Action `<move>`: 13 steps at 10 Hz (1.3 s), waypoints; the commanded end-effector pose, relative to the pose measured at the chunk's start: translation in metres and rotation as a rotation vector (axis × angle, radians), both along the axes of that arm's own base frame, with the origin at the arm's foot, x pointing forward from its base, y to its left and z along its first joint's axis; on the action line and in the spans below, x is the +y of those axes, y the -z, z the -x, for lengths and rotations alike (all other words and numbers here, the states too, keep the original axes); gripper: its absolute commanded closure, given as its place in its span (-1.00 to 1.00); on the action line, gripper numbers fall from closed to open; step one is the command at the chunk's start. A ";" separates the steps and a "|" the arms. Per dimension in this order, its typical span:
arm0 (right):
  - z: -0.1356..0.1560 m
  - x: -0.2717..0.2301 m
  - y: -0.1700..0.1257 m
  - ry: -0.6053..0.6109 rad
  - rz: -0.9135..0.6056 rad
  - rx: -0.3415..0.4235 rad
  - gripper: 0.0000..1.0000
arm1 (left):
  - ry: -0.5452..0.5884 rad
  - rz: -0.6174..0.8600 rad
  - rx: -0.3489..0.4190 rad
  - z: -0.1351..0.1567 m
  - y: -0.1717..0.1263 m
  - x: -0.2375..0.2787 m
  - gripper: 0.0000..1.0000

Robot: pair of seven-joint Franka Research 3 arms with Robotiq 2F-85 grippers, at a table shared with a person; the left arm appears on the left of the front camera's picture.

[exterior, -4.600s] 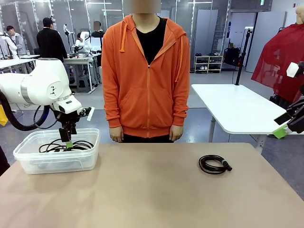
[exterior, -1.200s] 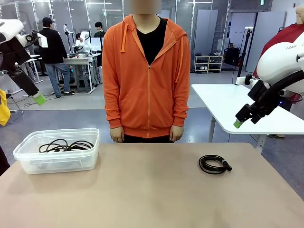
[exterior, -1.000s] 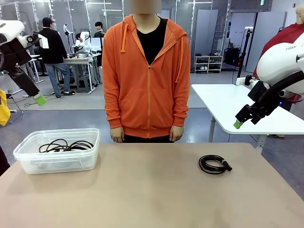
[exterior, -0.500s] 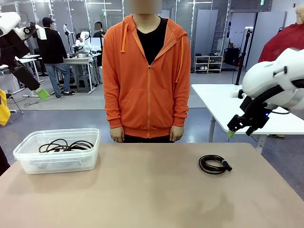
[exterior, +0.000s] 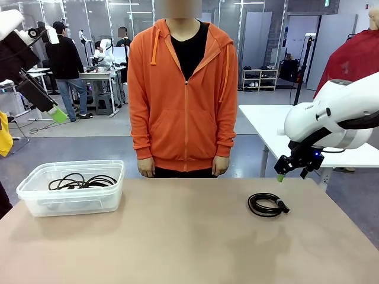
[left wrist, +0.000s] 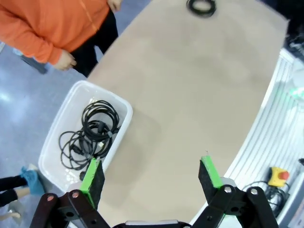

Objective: Organize and store the cables.
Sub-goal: Place the USB Extension Cable into the Organizing box.

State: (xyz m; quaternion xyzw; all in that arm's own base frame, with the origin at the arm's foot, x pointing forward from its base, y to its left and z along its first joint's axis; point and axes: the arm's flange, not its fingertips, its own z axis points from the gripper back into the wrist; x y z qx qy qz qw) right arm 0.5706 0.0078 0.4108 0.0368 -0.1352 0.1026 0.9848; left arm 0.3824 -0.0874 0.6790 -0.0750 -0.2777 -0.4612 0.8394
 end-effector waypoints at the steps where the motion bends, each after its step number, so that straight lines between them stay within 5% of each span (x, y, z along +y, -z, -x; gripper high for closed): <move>1: -0.010 0.005 0.013 0.039 0.019 0.026 -1.00 | -0.035 -0.013 0.002 0.000 -0.001 0.002 -1.00; 13: -0.047 0.017 0.102 0.027 0.053 0.102 -1.00 | -0.035 -0.013 0.002 0.000 -0.001 0.002 -1.00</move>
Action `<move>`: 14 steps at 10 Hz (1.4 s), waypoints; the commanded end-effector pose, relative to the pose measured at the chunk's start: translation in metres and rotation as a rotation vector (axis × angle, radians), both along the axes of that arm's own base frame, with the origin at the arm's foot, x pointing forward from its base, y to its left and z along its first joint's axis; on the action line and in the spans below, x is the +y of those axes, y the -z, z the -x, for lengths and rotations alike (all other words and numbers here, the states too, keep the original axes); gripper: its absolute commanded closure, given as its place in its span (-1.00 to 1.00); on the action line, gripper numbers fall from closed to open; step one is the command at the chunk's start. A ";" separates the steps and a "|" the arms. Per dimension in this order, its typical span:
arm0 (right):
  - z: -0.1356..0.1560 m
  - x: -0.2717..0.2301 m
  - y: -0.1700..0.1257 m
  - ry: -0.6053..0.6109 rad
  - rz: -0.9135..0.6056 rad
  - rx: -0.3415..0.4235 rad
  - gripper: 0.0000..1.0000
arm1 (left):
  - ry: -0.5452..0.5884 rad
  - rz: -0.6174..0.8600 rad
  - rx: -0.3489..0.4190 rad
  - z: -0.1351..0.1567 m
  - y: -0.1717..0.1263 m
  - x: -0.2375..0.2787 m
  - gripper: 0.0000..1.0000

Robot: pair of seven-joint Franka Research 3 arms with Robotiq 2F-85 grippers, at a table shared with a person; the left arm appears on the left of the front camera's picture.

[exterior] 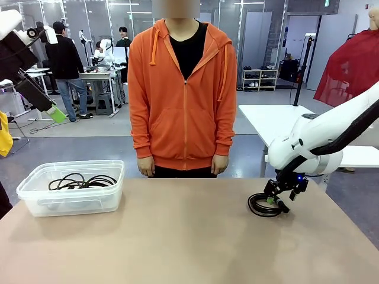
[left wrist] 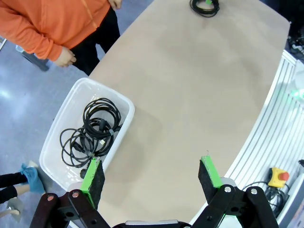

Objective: Organize and store the cables.
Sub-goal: Place the USB Extension Cable into the Organizing box.

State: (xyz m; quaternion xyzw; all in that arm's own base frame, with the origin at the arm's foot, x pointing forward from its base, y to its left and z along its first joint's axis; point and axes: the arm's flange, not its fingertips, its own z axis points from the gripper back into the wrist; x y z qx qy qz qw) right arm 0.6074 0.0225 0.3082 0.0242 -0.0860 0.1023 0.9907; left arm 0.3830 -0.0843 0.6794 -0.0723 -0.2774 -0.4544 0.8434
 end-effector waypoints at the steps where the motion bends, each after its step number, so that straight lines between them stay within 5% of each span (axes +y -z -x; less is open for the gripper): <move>1: -0.015 0.002 0.002 0.031 0.014 0.017 -1.00 | -0.019 -0.012 0.001 0.001 0.000 -0.001 -1.00; 3: -0.021 0.002 0.004 0.042 0.016 0.024 -1.00 | -0.019 -0.012 0.001 0.001 0.000 -0.001 -1.00; 5: -0.023 0.000 0.004 0.048 0.021 0.035 -0.65 | -0.019 -0.012 0.001 0.001 0.000 -0.001 -1.00; 7: -0.025 0.000 0.005 0.047 0.027 0.046 0.34 | -0.019 -0.012 0.001 0.001 0.000 -0.001 -1.00; 8: -0.025 0.001 0.005 0.050 0.030 0.051 0.99 | -0.019 -0.012 0.001 0.001 0.000 -0.001 -1.00; 14: -0.024 0.002 0.003 0.059 0.045 0.061 1.00 | -0.019 -0.012 0.001 0.001 0.000 -0.001 -1.00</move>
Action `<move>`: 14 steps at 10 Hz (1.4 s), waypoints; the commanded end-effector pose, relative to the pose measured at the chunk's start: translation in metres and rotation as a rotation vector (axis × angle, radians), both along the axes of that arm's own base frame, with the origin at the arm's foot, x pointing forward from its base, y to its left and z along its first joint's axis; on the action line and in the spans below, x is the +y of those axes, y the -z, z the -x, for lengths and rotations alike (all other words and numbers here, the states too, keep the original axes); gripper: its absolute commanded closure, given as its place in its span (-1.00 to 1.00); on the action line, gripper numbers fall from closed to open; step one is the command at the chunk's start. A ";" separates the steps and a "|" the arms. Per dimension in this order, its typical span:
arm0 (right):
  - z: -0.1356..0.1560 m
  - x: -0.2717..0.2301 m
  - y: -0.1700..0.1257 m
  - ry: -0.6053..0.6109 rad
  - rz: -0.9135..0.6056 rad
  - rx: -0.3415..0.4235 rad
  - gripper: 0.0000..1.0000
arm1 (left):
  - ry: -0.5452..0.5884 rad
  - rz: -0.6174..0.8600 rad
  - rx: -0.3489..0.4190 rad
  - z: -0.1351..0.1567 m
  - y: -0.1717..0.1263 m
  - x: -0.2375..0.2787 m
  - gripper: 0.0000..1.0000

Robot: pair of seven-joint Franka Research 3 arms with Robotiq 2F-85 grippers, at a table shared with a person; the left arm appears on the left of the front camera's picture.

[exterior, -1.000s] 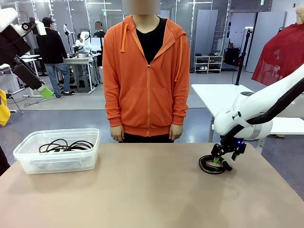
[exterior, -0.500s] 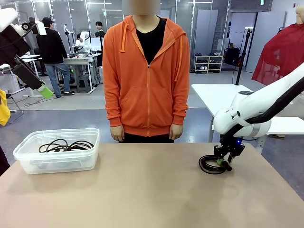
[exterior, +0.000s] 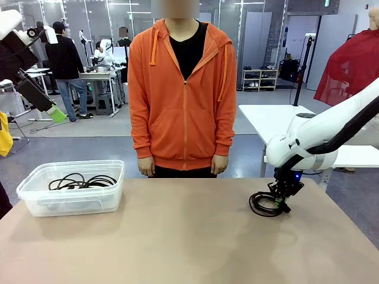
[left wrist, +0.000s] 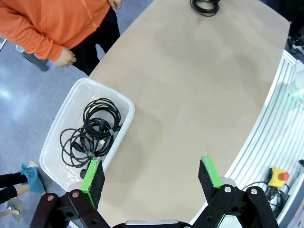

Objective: Organize and store the cables.
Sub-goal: Place the USB Extension Cable into the Organizing box.

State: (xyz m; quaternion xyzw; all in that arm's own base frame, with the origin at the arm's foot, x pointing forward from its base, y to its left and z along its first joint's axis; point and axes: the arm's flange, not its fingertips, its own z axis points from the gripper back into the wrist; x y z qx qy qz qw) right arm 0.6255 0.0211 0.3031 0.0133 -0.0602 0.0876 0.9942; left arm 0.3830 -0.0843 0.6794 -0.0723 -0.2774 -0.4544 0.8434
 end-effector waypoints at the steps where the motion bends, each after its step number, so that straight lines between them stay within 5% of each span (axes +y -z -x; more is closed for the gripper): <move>1: -0.006 0.004 -0.008 0.032 0.019 0.007 1.00 | -0.019 -0.012 0.001 0.001 0.000 -0.001 -1.00; 3: -0.001 0.004 -0.039 0.053 0.032 0.057 0.82 | -0.019 -0.012 0.001 0.001 0.000 -0.001 -1.00; 6: 0.013 0.012 -0.092 0.085 0.040 0.028 0.82 | -0.019 -0.012 0.001 0.001 0.000 -0.001 -1.00; 14: 0.050 0.077 -0.111 0.201 -0.066 0.000 0.82 | -0.019 -0.012 0.001 0.001 0.000 -0.001 -1.00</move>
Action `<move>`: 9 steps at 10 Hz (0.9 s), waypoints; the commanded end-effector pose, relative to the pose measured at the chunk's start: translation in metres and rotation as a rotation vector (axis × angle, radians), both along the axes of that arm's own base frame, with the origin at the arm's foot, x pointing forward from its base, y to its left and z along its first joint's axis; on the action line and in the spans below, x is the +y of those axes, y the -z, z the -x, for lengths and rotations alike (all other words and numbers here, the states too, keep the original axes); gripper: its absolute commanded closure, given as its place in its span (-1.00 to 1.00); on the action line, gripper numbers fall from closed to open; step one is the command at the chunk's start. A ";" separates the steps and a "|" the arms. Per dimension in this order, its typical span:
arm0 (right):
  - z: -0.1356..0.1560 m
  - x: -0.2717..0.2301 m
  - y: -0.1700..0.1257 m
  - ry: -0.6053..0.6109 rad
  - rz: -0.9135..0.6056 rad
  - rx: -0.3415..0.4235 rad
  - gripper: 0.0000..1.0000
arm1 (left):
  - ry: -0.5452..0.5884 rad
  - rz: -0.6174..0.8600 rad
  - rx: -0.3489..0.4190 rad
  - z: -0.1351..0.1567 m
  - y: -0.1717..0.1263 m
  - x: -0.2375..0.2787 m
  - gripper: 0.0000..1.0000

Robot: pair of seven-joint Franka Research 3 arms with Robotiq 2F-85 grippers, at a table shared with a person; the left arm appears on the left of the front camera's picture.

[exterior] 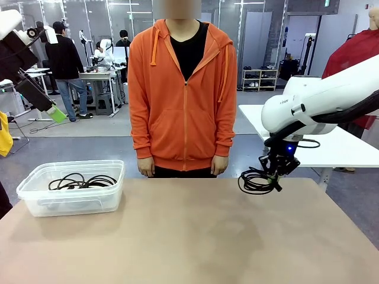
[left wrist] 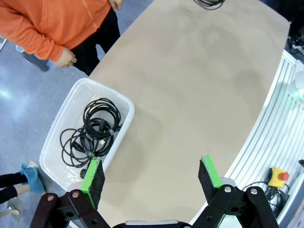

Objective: Organize and store the cables.
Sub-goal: Place the USB Extension Cable into the Organizing box.

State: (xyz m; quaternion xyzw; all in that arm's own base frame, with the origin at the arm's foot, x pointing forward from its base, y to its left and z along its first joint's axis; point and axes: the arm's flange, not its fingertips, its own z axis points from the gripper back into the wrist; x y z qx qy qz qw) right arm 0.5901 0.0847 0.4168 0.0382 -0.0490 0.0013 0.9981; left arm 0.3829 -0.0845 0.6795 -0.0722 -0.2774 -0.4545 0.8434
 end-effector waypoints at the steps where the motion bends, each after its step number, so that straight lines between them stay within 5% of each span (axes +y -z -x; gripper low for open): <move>1: 0.021 0.030 0.006 0.021 -0.011 -0.035 0.82 | -0.019 -0.012 0.001 0.001 0.000 -0.001 -1.00; 7: 0.039 0.145 0.046 -0.028 -0.148 -0.015 0.82 | -0.019 -0.012 0.001 0.001 0.000 -0.001 -1.00; 9: 0.044 0.177 0.059 0.041 -0.166 -0.029 0.82 | -0.019 -0.012 0.001 0.001 0.000 -0.001 -1.00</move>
